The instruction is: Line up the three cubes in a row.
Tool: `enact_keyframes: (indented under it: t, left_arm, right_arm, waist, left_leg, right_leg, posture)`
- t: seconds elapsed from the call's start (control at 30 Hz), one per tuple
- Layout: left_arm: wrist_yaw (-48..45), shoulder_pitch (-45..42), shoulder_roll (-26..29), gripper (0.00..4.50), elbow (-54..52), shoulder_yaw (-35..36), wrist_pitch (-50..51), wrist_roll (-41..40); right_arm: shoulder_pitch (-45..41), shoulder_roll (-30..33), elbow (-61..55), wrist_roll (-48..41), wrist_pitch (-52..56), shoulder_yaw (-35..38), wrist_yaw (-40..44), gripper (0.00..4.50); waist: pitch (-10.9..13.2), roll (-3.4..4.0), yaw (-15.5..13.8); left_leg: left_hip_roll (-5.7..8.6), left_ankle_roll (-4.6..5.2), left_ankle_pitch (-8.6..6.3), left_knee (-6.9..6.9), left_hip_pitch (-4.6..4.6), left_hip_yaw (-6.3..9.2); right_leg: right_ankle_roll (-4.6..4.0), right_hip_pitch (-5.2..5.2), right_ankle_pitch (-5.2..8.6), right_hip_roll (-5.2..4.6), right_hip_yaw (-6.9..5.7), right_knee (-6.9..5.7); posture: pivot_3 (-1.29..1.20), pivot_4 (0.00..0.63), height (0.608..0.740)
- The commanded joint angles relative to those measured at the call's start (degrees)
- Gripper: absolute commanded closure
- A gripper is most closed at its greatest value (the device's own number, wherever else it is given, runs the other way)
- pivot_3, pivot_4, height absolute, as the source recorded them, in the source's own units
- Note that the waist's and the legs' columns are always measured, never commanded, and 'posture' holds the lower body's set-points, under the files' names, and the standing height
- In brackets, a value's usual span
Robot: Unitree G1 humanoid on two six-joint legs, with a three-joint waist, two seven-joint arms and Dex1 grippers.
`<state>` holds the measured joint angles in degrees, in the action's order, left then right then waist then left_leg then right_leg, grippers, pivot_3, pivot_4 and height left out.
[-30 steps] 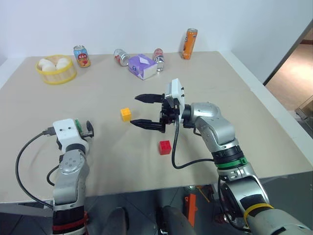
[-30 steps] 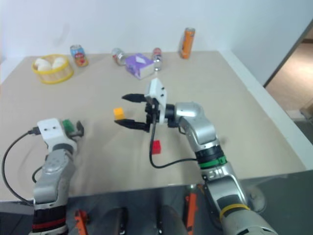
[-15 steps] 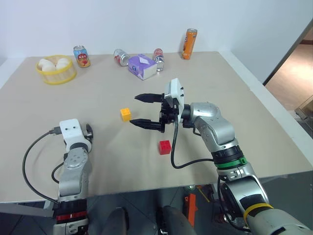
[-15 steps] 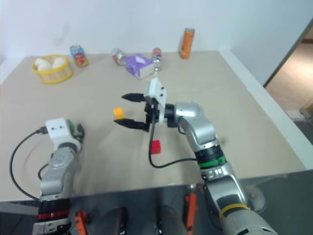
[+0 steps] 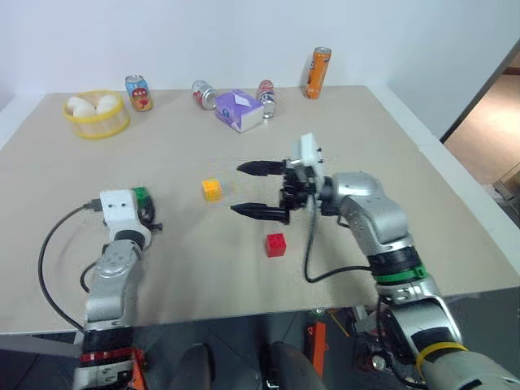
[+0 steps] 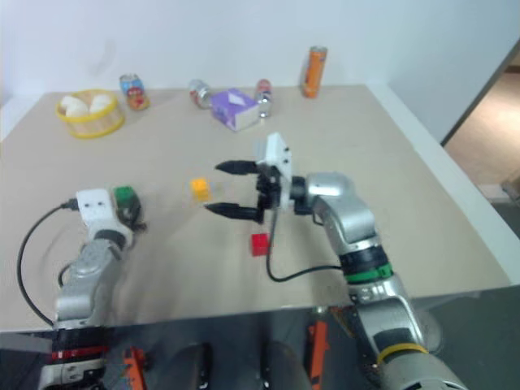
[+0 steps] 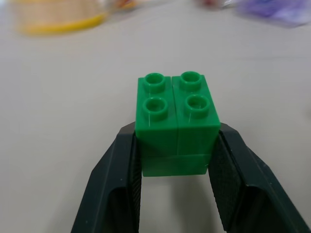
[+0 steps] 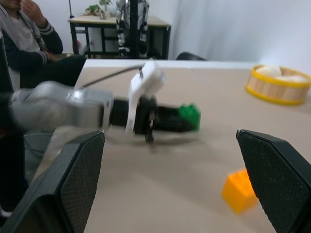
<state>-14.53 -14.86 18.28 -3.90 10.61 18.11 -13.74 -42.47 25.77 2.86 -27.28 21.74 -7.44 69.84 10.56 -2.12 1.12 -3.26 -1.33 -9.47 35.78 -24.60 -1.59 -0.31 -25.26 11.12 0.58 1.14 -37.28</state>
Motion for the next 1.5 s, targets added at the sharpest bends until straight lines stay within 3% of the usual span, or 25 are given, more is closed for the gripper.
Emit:
enact_keyframes:
  t: [0.03,0.17,0.4,1.17,1.23,1.43,1.5]
  left_arm:
    - [-21.71,-1.24,7.02,3.18,-3.48,-5.88,-3.08,-5.92]
    - [-39.72,-2.66,13.93,3.18,-1.90,-10.80,-3.24,-9.98]
    - [-52.54,-5.26,16.94,3.18,3.26,-17.21,-6.31,-7.65]
    - [-55.91,-9.02,13.43,3.18,12.31,-21.43,-13.24,-1.31]
    - [-55.81,-9.11,13.36,2.13,12.48,-21.45,-13.20,-1.18]
    - [-55.48,-9.03,12.96,0.16,12.40,-20.97,-13.19,-1.16]
    - [-55.41,-8.36,13.06,0.07,10.74,-20.56,-12.08,-1.95]
  right_arm:
    - [2.15,4.90,-5.79,-3.60,2.21,2.87,4.34,0.00]
    - [4.64,9.38,-9.17,-4.63,2.90,4.26,5.64,0.00]
    - [6.90,13.11,-11.22,-4.15,2.63,5.57,4.44,0.00]
    - [9.51,14.60,-14.30,-4.51,3.21,5.96,1.44,0.00]
    - [9.37,14.61,-14.09,-4.42,3.12,5.92,1.43,0.00]
    - [8.55,14.24,-13.43,-4.62,3.14,6.13,1.18,0.00]
    - [8.51,14.28,-13.67,-5.52,3.90,6.60,1.14,0.00]
  waist:
    - [0.00,0.00,0.05]
    - [0.01,0.03,0.29]
    - [0.02,0.04,0.29]
    - [0.02,0.04,0.23]
    - [0.02,0.04,0.23]
    - [0.02,0.04,0.23]
    - [0.02,0.04,0.23]
  left_leg:
    - [0.00,-0.03,-0.02,0.00,0.00,-0.02]
    - [-0.05,-0.08,-0.05,-0.04,0.04,-0.07]
    - [-0.18,-0.07,-0.05,-0.10,0.11,-0.03]
    - [-0.15,-0.07,-0.05,-0.06,0.07,-0.05]
    - [-0.16,-0.07,-0.04,-0.04,0.07,-0.05]
    - [-0.15,-0.07,-0.04,-0.03,0.06,-0.05]
    - [-0.15,-0.07,-0.05,-0.04,0.06,-0.05]
  right_leg:
    - [-0.04,0.00,0.02,-0.01,0.01,0.03]
    - [-0.09,-0.03,0.06,0.01,0.05,0.08]
    - [-0.16,-0.05,0.09,0.15,-0.01,0.06]
    - [-0.14,-0.04,0.09,0.12,0.02,0.06]
    - [-0.13,-0.03,0.09,0.12,0.03,0.06]
    - [-0.13,-0.03,0.08,0.12,0.03,0.06]
    - [-0.12,-0.04,0.08,0.12,0.03,0.06]
  posture:
    - [0.00,0.150,0.740]
    - [0.00,0.150,0.740]
    - [0.00,0.150,0.740]
    - [0.00,0.150,0.740]
    - [0.00,0.150,0.740]
    - [0.00,0.150,0.740]
    - [0.00,0.150,0.740]
